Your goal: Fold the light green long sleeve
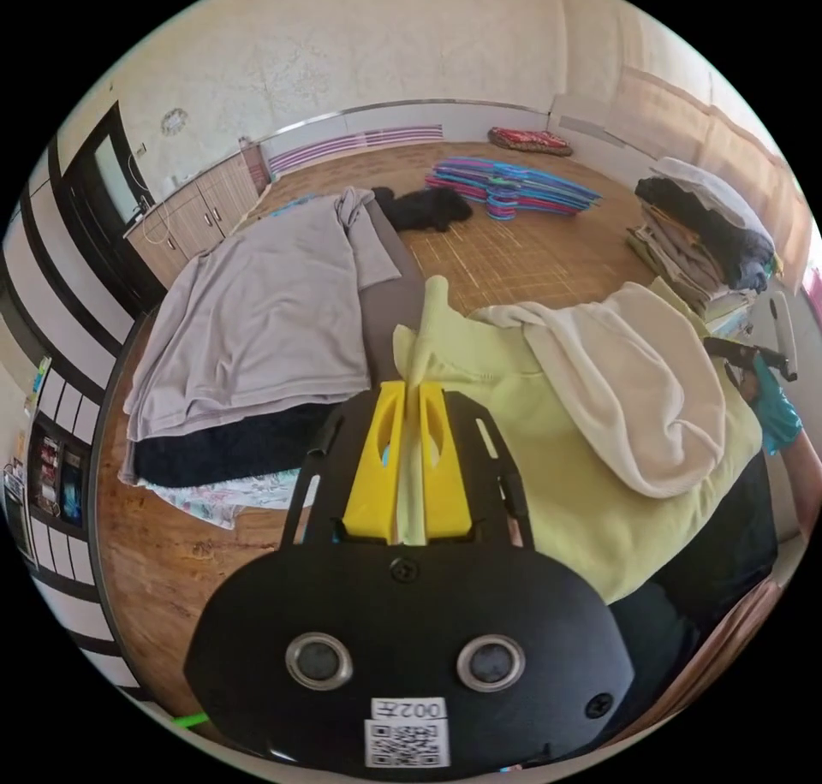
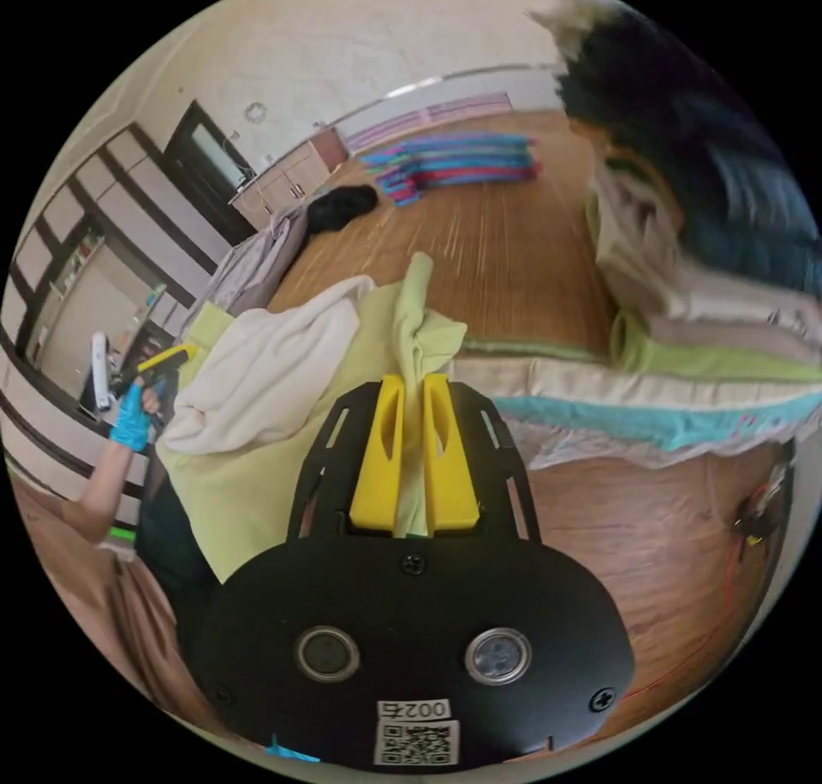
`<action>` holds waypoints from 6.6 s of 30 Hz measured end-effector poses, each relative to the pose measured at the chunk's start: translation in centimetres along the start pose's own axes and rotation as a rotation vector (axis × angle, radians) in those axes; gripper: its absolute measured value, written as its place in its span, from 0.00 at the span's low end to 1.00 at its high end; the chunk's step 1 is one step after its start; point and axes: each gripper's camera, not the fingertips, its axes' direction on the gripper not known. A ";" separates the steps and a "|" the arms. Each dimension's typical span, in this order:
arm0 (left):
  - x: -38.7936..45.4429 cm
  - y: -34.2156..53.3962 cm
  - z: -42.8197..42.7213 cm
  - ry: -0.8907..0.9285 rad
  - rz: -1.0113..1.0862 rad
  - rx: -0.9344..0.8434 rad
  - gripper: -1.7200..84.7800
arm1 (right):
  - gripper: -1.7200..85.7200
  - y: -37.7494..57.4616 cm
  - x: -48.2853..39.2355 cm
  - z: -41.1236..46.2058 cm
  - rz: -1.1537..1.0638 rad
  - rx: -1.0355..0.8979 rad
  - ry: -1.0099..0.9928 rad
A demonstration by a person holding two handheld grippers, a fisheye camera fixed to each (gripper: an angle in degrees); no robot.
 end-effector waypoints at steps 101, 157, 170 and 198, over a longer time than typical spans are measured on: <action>-7.6 6.6 -4.3 0.394 -0.081 -0.028 0.02 | 0.04 15.7 -46.0 -14.2 -0.989 -0.035 -0.092; 10.6 22.6 -19.6 0.317 0.599 -0.005 0.11 | 0.11 27.4 -33.6 -31.0 -0.434 -0.075 0.058; 15.8 21.0 -18.1 0.317 0.830 -0.078 0.05 | 0.05 27.0 -34.0 -29.6 -0.423 -0.051 0.049; 23.3 16.4 -27.2 0.012 -0.262 -0.041 0.01 | 0.01 15.0 -41.6 -34.8 -0.066 0.251 0.017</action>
